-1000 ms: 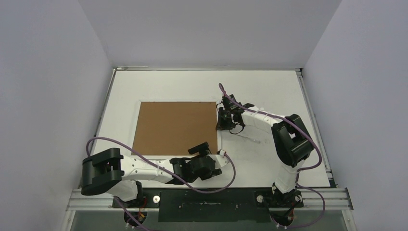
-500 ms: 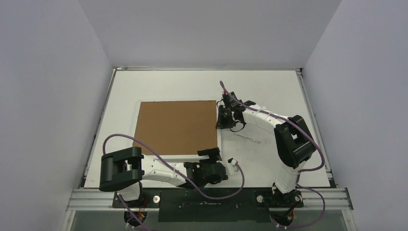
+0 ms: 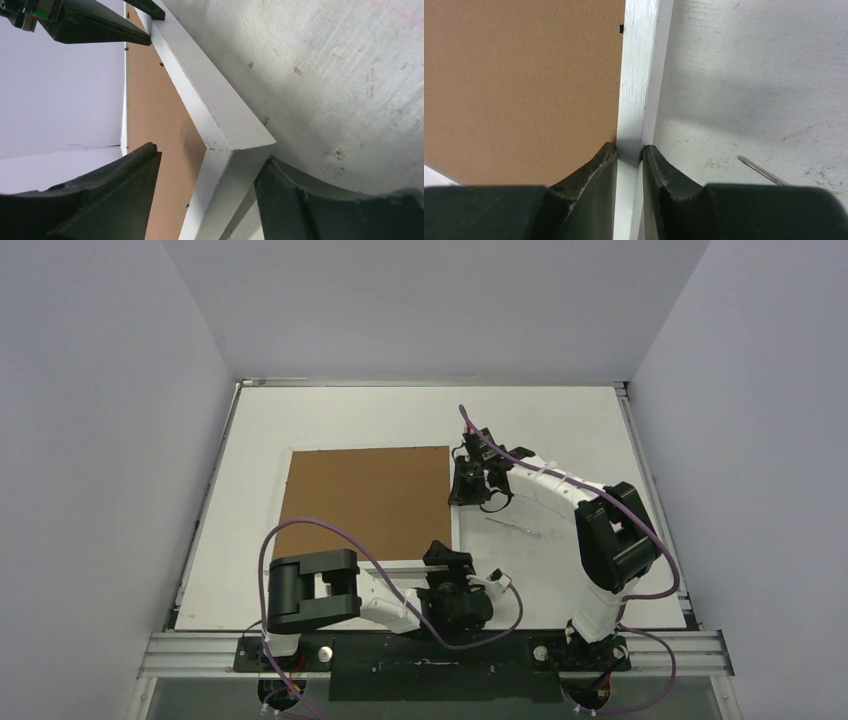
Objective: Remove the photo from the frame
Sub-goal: Turn over the photo frame at the center of the board.
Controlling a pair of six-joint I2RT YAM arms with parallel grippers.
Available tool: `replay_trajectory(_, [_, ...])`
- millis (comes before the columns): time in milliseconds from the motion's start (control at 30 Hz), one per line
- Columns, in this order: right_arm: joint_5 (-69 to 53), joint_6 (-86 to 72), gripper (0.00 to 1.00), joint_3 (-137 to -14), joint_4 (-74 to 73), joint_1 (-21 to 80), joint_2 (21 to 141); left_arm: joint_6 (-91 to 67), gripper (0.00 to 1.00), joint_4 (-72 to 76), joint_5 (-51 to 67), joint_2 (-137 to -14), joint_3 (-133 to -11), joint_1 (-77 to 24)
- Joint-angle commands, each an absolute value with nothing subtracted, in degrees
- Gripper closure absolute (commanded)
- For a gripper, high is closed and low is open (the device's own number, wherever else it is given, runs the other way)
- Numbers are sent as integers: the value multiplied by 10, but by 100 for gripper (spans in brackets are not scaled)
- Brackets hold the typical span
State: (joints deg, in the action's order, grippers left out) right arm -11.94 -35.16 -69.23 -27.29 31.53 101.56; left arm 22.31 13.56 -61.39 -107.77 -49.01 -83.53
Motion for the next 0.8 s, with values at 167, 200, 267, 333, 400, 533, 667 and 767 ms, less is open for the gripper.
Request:
replay_trajectory(167, [-138,-356,70,-718,-240,311,955,305,81,248,-740,-1093,-503,-858])
replay_trajectory(200, [-135,-354,60,-715,-237,310,951,317,83,263,-746,-1092,-501,-861])
replay_trajectory(267, [-134,-353,43,-708,-233,303,941,334,86,292,-758,-1087,-498,-866])
replay_trajectory(333, [-138,-351,29,-701,-232,294,933,354,89,316,-771,-1079,-496,-869])
replay_trajectory(400, [-143,-348,16,-694,-231,282,923,379,91,340,-781,-1065,-494,-873])
replay_trajectory(533, [-164,-353,8,-671,-209,263,890,392,93,351,-785,-1032,-501,-877])
replay_trajectory(667, [-217,-375,10,-650,-168,253,877,383,93,328,-784,-1008,-523,-891])
replay_trajectory(767, [-275,-396,6,-643,-145,245,886,399,93,338,-793,-1003,-533,-900])
